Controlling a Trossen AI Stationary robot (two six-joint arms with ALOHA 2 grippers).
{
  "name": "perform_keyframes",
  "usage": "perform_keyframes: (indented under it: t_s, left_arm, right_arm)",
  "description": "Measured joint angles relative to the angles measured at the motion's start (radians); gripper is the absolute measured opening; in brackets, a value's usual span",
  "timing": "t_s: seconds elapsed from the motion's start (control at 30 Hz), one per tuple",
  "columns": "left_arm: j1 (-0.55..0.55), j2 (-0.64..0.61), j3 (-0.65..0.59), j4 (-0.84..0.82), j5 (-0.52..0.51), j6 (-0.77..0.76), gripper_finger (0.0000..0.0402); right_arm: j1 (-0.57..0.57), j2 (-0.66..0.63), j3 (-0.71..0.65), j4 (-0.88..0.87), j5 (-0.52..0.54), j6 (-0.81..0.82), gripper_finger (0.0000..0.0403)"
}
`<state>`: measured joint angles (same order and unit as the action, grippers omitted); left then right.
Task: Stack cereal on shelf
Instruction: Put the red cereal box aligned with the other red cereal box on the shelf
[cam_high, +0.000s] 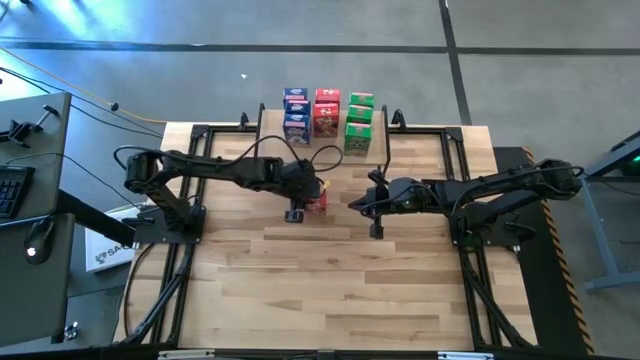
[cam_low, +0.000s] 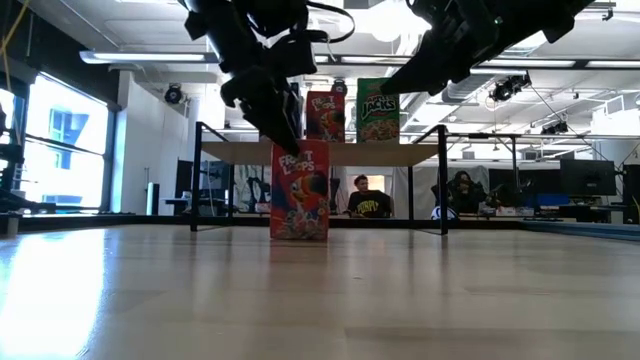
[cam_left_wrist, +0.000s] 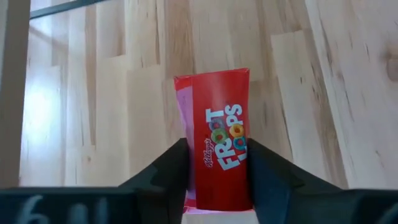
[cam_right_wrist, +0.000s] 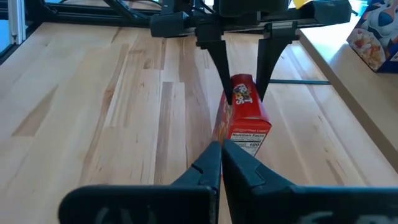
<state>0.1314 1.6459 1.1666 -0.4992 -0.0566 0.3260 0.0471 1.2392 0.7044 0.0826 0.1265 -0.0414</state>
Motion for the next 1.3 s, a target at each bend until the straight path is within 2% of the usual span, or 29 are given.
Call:
perform_keyframes:
  t_s: [0.13, 0.47, 0.77, 1.13, 1.3]
  left_arm:
    - [0.012, -0.007, 0.054, -0.057, 0.002, 0.023, 0.0109]
    - [0.079, -0.009, 0.337, -0.307, -0.008, 0.095, 0.0102]
    - [0.144, -0.009, 0.504, -0.336, -0.055, 0.158, 0.0101]
    - [0.229, 0.017, 0.535, -0.311, -0.063, 0.149, 0.0101]
    - [0.229, 0.031, 0.535, -0.3, -0.056, 0.161, 0.0119]
  right_arm:
    - [0.0, 0.0, 0.0, -0.001, -0.008, 0.0, 0.0002]
    - [0.0, 0.0, 0.0, -0.003, -0.026, 0.0, 0.0002]
    - [0.0, 0.0, 0.0, -0.003, -0.03, 0.0, 0.0002]
    - [0.0, 0.0, 0.0, 0.002, -0.03, 0.0, 0.0002]
    - [0.0, 0.0, 0.0, 0.002, -0.03, 0.0, 0.0002]
